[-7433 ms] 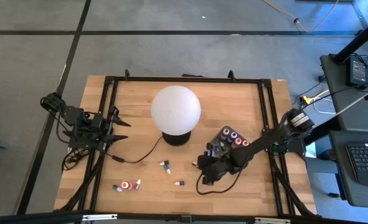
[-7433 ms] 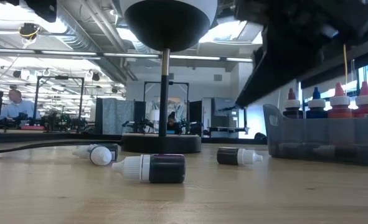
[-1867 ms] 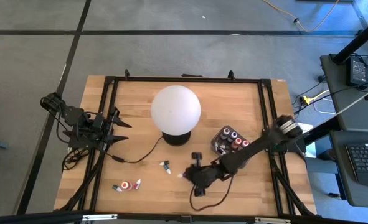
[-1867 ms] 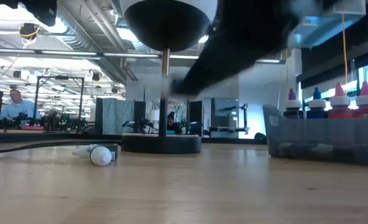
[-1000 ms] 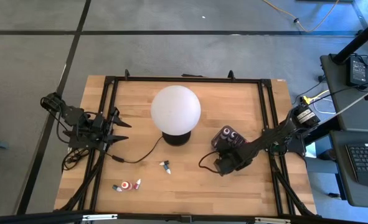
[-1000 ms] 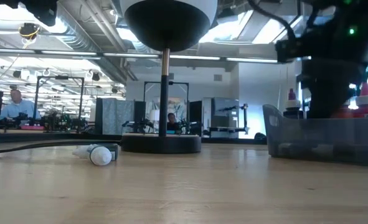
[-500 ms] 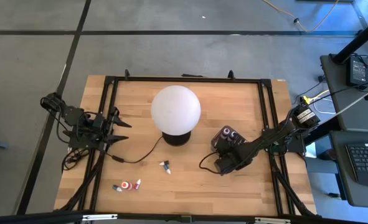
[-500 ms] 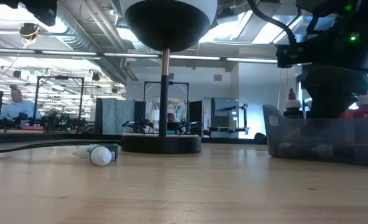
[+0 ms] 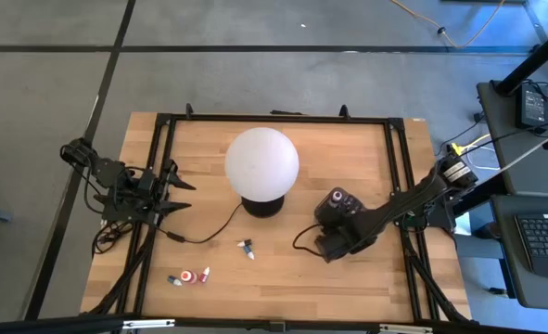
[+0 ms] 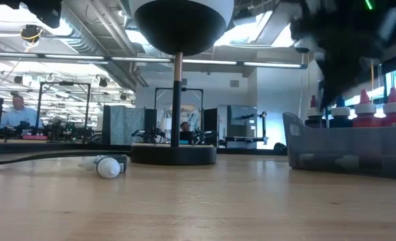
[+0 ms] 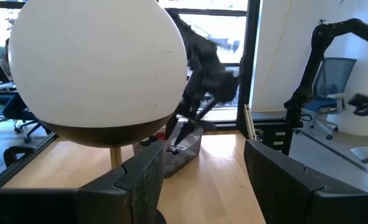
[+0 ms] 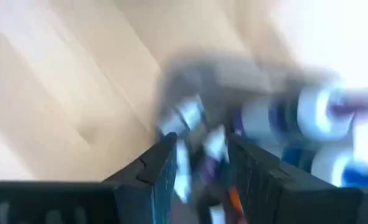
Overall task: Pick & Place food coloring
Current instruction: Put the large orange food coloring bottle into the black container
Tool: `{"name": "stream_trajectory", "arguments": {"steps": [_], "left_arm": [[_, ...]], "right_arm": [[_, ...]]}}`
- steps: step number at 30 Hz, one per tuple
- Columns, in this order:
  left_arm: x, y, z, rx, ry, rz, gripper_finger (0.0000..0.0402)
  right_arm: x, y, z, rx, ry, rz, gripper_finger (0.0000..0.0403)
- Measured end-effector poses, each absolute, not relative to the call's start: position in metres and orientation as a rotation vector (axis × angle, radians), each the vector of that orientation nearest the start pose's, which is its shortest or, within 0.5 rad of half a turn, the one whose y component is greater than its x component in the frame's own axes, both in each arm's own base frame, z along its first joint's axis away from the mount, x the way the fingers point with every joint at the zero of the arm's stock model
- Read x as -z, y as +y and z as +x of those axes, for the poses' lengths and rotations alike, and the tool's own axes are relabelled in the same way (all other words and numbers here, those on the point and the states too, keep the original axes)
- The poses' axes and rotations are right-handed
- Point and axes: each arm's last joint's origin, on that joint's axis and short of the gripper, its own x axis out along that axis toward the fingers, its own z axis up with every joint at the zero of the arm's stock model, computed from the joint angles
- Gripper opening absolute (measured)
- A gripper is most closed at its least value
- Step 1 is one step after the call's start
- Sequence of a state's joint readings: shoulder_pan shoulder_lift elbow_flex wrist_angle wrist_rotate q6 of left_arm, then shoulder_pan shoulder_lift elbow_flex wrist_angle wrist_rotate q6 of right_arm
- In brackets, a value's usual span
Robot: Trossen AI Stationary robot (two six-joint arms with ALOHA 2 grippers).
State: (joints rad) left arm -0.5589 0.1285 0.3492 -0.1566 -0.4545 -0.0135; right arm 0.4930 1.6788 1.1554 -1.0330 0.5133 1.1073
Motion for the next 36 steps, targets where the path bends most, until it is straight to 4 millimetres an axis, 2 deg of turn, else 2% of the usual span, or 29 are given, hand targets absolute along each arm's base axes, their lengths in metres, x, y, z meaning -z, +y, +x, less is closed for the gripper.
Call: {"name": "stream_trajectory", "arguments": {"steps": [5,8,10,12,15,19,21,28,31,36], "left_arm": [[-0.256,-0.03,0.073,0.105,-0.055,-0.045,0.0217],[-0.256,-0.03,0.073,0.105,-0.061,-0.038,0.0219],[-0.258,-0.03,0.072,0.105,-0.08,-0.042,0.0218],[-0.259,-0.03,0.072,0.106,-0.086,-0.066,0.0217],[-0.259,-0.03,0.072,0.11,-0.081,-0.138,0.0215],[-0.259,-0.03,0.072,0.112,-0.079,-0.17,0.0217],[-0.259,-0.03,0.072,0.112,-0.079,-0.169,0.0218],[-0.258,-0.031,0.072,0.118,-0.067,-0.213,0.0216],[-0.258,-0.033,0.074,0.179,-0.057,-0.202,0.0214],[-0.258,-0.041,0.085,0.2,-0.04,-0.164,0.0214]], "right_arm": [[-0.238,0.151,0.299,0.47,0.829,0.109,0.0147],[-0.246,0.165,0.316,0.245,0.732,0.034,0.0147],[-0.248,0.168,0.321,0.165,0.707,-0.012,0.0147],[-0.244,0.169,0.322,0.146,0.691,-0.064,0.0147],[-0.225,0.168,0.319,0.147,0.645,-0.104,0.0147],[-0.198,0.166,0.314,0.007,0.595,-0.072,0.0147],[-0.19,0.163,0.313,-0.064,0.578,-0.057,0.0147],[-0.193,0.148,0.314,-0.086,0.548,-0.062,0.0147],[-0.192,0.142,0.316,-0.08,0.56,-0.089,0.0147],[-0.189,0.131,0.318,-0.051,0.601,-0.112,0.0147]]}}
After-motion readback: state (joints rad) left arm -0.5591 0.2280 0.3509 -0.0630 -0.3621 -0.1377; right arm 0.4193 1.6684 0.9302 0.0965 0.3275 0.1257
